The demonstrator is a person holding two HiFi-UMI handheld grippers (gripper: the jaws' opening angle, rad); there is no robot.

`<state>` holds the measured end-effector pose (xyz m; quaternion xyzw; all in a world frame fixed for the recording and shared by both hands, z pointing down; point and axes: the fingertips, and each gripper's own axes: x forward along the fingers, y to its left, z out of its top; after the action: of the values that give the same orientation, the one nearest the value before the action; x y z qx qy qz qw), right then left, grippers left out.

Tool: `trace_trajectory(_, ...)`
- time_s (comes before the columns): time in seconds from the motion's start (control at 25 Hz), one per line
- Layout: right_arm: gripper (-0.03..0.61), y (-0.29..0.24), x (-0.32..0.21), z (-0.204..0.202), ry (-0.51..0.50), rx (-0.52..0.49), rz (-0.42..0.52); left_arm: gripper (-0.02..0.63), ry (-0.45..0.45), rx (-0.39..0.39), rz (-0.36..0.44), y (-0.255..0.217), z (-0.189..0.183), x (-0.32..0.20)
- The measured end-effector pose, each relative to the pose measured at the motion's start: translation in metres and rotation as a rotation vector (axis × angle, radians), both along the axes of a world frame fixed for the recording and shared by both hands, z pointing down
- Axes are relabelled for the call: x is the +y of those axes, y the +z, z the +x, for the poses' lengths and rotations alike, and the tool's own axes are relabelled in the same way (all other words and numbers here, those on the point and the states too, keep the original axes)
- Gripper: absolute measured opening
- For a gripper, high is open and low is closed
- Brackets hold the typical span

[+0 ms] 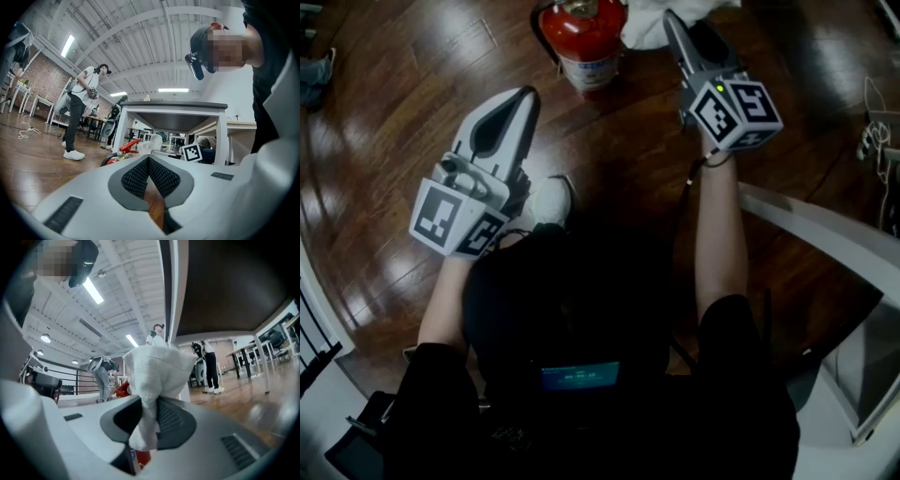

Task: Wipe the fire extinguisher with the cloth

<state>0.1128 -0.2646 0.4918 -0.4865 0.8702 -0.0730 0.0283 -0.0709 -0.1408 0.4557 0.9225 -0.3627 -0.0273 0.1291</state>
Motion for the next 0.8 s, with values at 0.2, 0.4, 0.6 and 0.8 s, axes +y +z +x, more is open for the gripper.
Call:
trace_trajectory(0.2,0.095,-0.035,-0.016,-0.021,-0.022,0.122,0.081,-0.002,0.008,0.004,-0.005,0.000,0.001,0.002)
trace_trajectory(0.4,0.095,-0.018,-0.021,-0.040,-0.055,0.206,0.070,-0.002,0.006,0.009,-0.005,-0.003,0.000,0.000)
trace_trajectory(0.6,0.095,0.036,-0.019,-0.043,-0.050,0.228,-0.005,-0.002,0.005,0.017,-0.012,0.000,-0.004,-0.001)
trace_trajectory(0.8,0.094,0.111,-0.020,-0.037,-0.051,0.193,-0.147,-0.002,0.006,0.015,-0.011,0.000,-0.005,-0.002)
